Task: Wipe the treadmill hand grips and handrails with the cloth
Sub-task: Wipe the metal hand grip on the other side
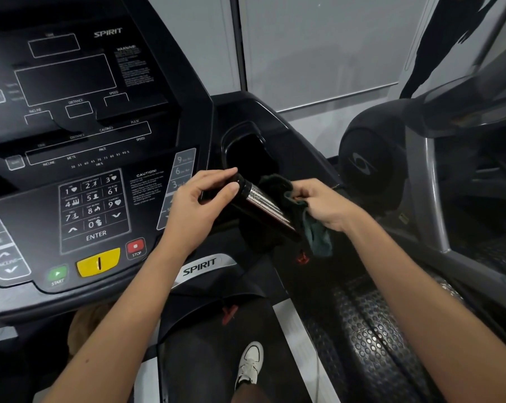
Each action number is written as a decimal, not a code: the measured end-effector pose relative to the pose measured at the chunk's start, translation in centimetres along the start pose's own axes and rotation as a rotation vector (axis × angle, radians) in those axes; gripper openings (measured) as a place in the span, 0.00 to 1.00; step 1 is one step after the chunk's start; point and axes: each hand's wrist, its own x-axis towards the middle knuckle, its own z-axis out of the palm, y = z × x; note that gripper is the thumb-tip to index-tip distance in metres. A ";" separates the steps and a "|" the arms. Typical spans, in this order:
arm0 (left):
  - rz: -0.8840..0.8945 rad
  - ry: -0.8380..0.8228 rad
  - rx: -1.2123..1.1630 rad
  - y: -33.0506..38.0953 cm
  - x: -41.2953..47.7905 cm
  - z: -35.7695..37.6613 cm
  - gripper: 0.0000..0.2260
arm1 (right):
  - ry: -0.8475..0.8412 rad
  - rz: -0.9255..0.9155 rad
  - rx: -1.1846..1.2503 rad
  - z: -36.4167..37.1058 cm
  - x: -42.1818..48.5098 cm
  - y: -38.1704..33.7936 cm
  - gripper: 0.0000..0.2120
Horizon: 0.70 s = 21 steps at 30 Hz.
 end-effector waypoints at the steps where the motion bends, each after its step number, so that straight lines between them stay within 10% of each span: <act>1: 0.000 0.002 0.000 0.0 0.0 0.0 0.11 | 0.010 0.007 -0.019 -0.4 -0.6 0.5 0.14; 21: -0.014 0.028 -0.003 -0.1 -0.1 0.2 0.10 | 0.299 -0.193 -0.153 0.4 -5.1 2.5 0.17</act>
